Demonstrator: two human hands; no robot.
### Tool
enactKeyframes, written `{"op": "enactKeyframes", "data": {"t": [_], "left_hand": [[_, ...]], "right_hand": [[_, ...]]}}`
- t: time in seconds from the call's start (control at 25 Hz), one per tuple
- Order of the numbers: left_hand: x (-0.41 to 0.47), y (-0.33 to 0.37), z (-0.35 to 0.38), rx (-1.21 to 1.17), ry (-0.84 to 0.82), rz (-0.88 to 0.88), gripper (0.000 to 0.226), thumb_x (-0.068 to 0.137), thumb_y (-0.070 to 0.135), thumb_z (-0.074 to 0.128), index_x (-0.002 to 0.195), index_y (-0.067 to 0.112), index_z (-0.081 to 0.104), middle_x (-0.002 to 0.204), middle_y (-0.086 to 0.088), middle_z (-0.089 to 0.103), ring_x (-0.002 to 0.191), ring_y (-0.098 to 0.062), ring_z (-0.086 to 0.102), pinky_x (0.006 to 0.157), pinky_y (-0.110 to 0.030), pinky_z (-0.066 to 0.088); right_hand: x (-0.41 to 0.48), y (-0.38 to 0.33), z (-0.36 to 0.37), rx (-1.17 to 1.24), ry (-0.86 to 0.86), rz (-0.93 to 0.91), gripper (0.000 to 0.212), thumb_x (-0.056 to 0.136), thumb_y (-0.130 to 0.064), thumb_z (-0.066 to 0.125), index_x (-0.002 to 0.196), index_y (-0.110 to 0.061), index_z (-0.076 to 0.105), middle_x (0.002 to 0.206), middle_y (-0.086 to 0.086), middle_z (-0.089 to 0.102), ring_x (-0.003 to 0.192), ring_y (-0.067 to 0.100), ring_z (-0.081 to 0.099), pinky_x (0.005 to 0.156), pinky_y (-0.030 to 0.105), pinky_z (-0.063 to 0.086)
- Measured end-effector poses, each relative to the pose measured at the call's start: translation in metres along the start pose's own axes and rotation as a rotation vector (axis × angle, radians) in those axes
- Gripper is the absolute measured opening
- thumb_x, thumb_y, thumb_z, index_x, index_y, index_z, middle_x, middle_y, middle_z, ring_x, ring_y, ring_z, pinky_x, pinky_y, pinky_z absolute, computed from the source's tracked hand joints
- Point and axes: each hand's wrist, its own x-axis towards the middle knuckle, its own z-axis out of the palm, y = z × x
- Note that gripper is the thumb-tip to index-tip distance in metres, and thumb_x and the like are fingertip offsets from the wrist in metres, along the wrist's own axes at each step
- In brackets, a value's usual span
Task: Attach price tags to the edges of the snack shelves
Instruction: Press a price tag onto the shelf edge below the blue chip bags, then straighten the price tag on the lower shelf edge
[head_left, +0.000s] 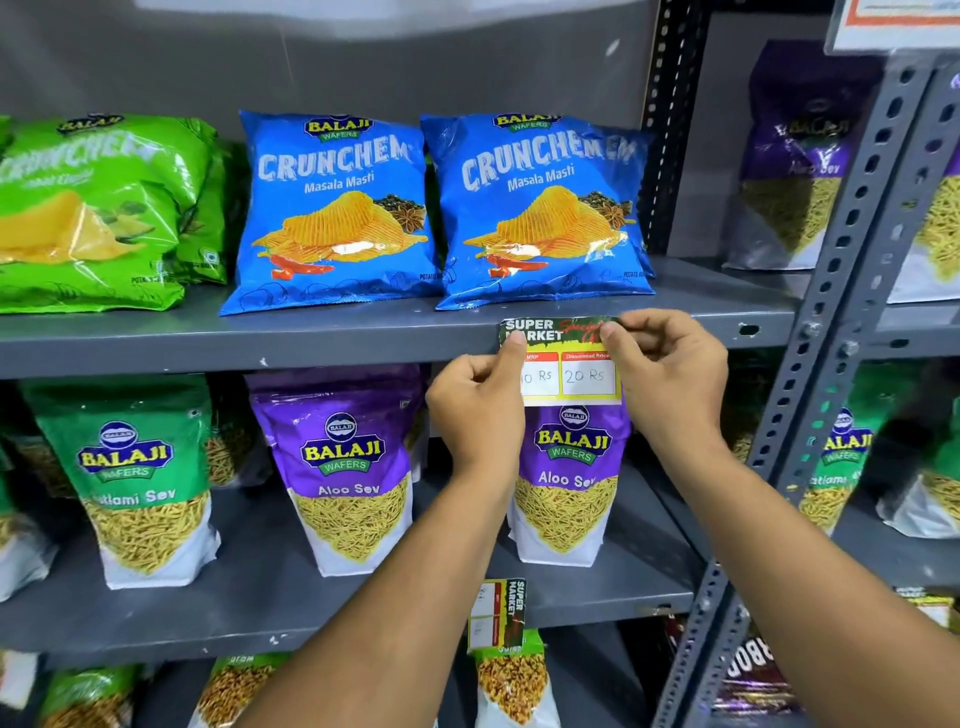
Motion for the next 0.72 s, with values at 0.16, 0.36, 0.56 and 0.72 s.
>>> {"op": "enactKeyframes", "data": {"t": [0.16,0.36,0.56,0.72], "left_hand": [[0.001,-0.001,-0.005,0.011,-0.010,-0.122,0.054,0.065,0.045,0.081,0.053,0.019,0.035,0.044,0.011,0.038,0.042,-0.006,0.034,0.046,-0.023,0.032],[0.004,-0.052,-0.051,0.200,-0.320,0.072,0.029,0.078,0.050,0.063,0.069,0.022,0.059,0.070,-0.006,0.060,0.063,-0.010,0.050,0.058,-0.029,0.041],[-0.020,-0.164,-0.120,1.464,-0.842,0.400,0.059,0.087,0.052,0.043,0.139,0.024,0.042,0.139,-0.001,0.052,0.122,-0.028,0.048,0.097,-0.040,0.042],[-0.033,-0.183,-0.109,1.426,-0.910,0.392,0.040,0.091,0.039,0.050,0.128,0.026,0.055,0.126,-0.003,0.062,0.114,-0.031,0.053,0.090,-0.040,0.044]], "right_hand": [[0.006,-0.002,-0.008,-0.289,0.101,-0.017,0.046,0.064,-0.050,0.078,0.065,-0.026,0.038,0.058,-0.009,0.044,0.051,0.009,0.038,0.052,0.032,0.036],[-0.055,0.050,-0.021,-0.095,-0.069,-0.058,0.024,0.081,-0.031,0.068,0.070,-0.028,0.047,0.059,-0.002,0.043,0.051,0.005,0.037,0.052,0.026,0.034],[-0.220,0.193,-0.009,-0.163,-0.383,0.653,0.024,0.080,-0.009,0.069,0.086,-0.024,0.053,0.090,0.007,0.064,0.085,0.028,0.061,0.076,0.042,0.049],[-0.250,0.212,0.021,-0.034,-0.515,0.910,0.012,0.079,-0.005,0.059,0.079,-0.017,0.058,0.076,0.005,0.054,0.075,0.021,0.046,0.062,0.031,0.038]]}}
